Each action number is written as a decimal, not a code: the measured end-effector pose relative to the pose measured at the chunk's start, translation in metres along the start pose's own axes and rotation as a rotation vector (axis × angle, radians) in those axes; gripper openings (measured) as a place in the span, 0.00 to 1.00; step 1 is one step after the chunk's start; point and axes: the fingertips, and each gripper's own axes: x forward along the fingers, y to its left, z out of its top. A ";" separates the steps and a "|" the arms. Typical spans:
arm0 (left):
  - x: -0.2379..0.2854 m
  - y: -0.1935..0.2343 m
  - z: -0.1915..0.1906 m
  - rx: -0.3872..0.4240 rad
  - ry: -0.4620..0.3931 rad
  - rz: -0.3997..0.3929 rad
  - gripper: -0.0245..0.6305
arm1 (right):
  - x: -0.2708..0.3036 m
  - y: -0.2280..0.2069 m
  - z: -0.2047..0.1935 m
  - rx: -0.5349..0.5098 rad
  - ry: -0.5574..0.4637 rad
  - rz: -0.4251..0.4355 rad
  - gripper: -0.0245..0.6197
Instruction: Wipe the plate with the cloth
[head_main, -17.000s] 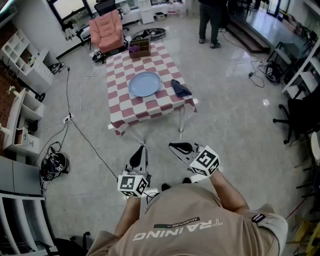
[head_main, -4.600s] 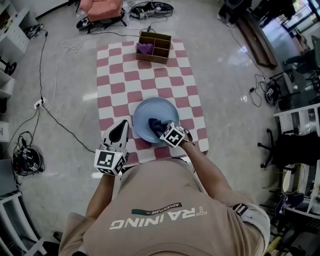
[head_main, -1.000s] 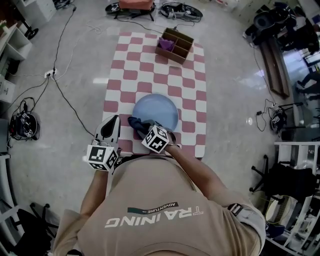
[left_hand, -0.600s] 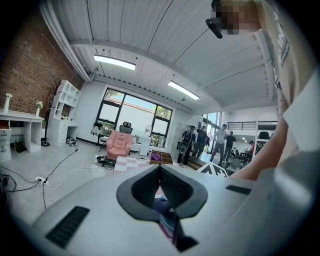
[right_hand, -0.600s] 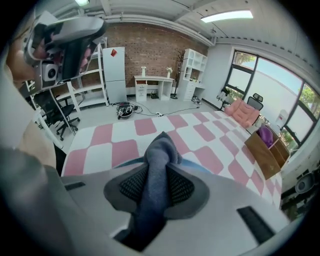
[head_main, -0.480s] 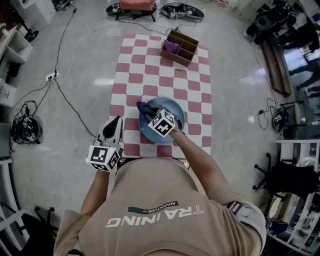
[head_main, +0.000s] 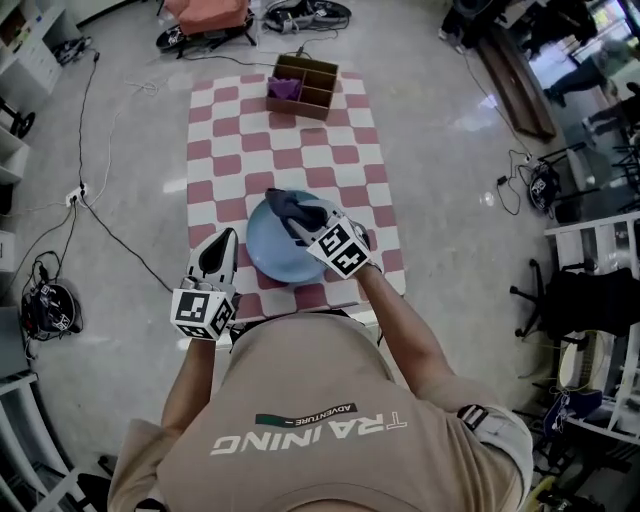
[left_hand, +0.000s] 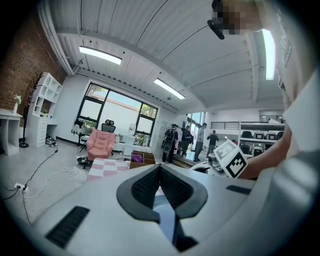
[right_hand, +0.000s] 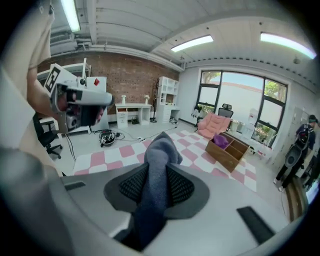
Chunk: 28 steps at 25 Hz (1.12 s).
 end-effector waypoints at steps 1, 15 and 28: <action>0.004 -0.005 0.001 0.005 0.000 -0.013 0.06 | -0.013 -0.005 0.005 0.015 -0.036 -0.018 0.21; 0.054 -0.072 0.003 0.024 0.007 -0.151 0.06 | -0.165 -0.070 -0.045 0.189 -0.202 -0.267 0.21; 0.059 -0.073 -0.006 0.036 0.047 -0.109 0.06 | -0.154 -0.063 -0.221 0.420 0.125 -0.308 0.21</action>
